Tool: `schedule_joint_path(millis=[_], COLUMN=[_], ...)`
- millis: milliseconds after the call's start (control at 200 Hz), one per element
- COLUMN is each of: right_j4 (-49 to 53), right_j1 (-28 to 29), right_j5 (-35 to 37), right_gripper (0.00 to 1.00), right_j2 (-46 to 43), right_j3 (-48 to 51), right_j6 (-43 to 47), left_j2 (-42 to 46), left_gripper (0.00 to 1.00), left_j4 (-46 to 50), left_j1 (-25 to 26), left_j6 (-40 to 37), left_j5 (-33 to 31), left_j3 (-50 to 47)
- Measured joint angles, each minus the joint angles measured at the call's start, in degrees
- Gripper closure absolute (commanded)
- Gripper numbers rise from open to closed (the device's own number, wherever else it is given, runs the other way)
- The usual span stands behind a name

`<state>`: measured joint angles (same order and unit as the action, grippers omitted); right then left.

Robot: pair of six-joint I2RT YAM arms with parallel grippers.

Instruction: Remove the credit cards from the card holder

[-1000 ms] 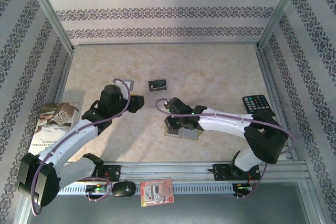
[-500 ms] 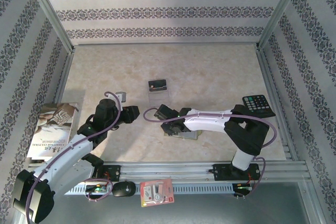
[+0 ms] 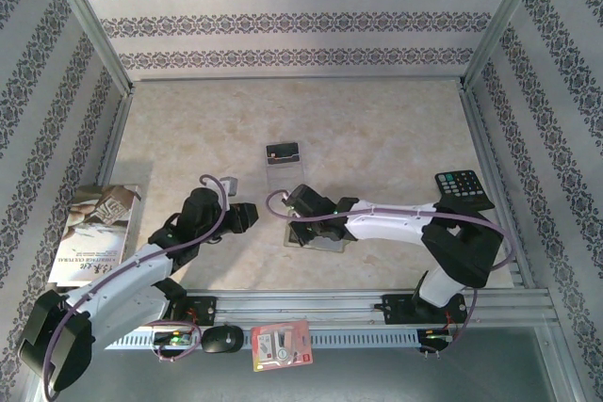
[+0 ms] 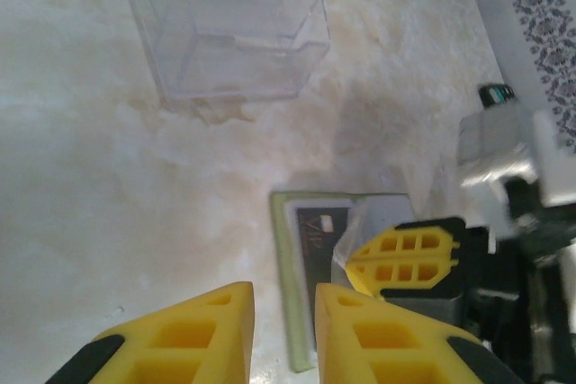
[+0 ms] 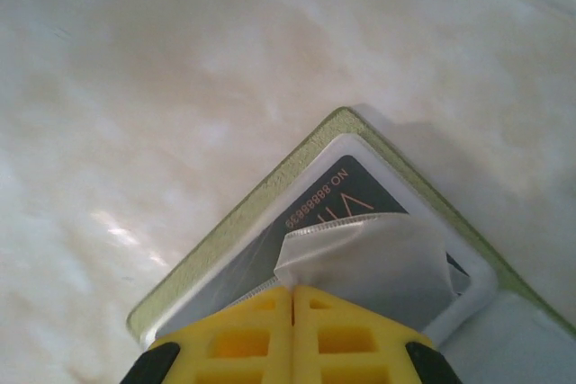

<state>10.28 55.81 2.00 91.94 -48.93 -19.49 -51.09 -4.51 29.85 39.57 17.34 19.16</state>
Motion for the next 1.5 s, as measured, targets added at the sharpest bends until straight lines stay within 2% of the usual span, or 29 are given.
schedule_joint_path(millis=[210,525,829,879,1024,1184,1239,1354,1499], right_j4=[-9.79,-18.84,-23.23,-23.67,-23.89,-23.45,-22.84,-19.45,-14.51], right_j1=[-2.51,-3.85,-3.98,-3.98,-3.98,-5.27,-6.43,-9.86,-14.62], right_j5=[-6.34,-10.71,-10.95,-10.97,-11.06,-10.27,-9.09,-6.38,-4.07], right_gripper=[1.00,1.00,1.00,0.96,0.76,0.68,0.69,0.77,0.80], right_j2=[-2.29,-3.41,-4.44,-4.57,-5.75,-12.55,-16.65,-24.06,-27.30], right_j3=[2.49,9.70,12.26,12.55,13.38,16.00,17.51,19.67,21.66], right_j6=[-2.08,-6.80,-9.75,-10.23,-11.89,-13.03,-13.81,-15.72,-18.03], left_j2=[-3.45,-18.69,-25.81,-26.84,-30.86,-32.50,-32.50,-32.70,-34.86], left_gripper=[0.81,0.86,0.87,0.88,0.88,0.88,0.88,0.88,0.88], left_j4=[-3.54,-10.67,-12.98,-13.75,-16.57,-18.45,-18.69,-18.86,-19.87], left_j1=[6.01,11.23,12.22,12.22,12.22,12.28,12.57,13.42,15.02], left_j6=[1.92,3.65,4.24,4.24,4.28,4.46,4.46,4.46,4.68], left_j5=[-1.49,-2.95,-3.48,-3.43,-2.36,-0.96,-0.70,0.35,2.19], left_j3=[-1.27,-0.59,2.67,3.30,4.76,5.18,5.55,7.19,10.34])
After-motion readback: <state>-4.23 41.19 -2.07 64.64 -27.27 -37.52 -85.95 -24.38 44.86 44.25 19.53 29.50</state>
